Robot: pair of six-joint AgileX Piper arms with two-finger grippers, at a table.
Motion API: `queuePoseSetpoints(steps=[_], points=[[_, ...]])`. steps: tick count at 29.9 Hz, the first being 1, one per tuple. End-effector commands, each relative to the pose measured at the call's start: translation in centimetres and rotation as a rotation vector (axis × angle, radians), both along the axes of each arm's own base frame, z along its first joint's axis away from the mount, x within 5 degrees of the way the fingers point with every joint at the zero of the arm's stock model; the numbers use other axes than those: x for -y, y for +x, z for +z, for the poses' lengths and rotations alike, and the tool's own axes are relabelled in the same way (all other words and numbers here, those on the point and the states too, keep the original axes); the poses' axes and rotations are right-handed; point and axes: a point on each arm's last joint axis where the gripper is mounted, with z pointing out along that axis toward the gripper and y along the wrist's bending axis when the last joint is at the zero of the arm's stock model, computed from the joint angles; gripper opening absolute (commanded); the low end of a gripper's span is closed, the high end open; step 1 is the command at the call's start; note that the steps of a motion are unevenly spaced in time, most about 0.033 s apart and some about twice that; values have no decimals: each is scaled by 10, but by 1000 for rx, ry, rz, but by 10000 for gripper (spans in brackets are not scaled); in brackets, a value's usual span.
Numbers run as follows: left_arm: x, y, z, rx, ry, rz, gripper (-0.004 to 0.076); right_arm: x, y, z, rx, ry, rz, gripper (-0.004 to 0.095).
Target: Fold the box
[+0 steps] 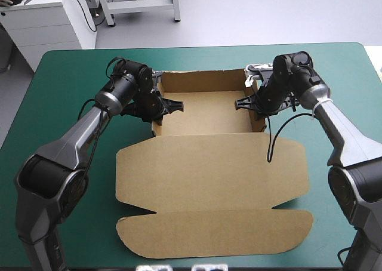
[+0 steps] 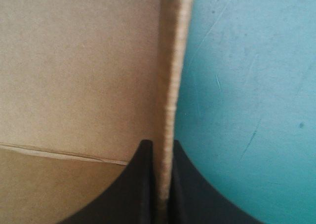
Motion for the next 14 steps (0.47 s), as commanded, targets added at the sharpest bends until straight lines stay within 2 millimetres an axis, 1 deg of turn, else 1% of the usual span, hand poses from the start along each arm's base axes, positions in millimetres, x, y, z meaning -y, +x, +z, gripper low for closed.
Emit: queuePoseSetpoints(steps=[1,4,7,11,14], points=[[-3,-3,16,8,-6,-27,-8,6,-4,10,12,-15,27,-14],[-1,3,2,-25,7,-24,-8,6,0,4,-5,-19,27,-14],[-1,7,-9,-44,27,-36,-8,7,1,1,-8,-34,24,-14],[-1,10,-16,-47,48,-96,-8,7,2,0,-9,-42,24,-14],[0,10,-16,-48,49,-97,-8,4,3,-4,-27,-10,16,-14]])
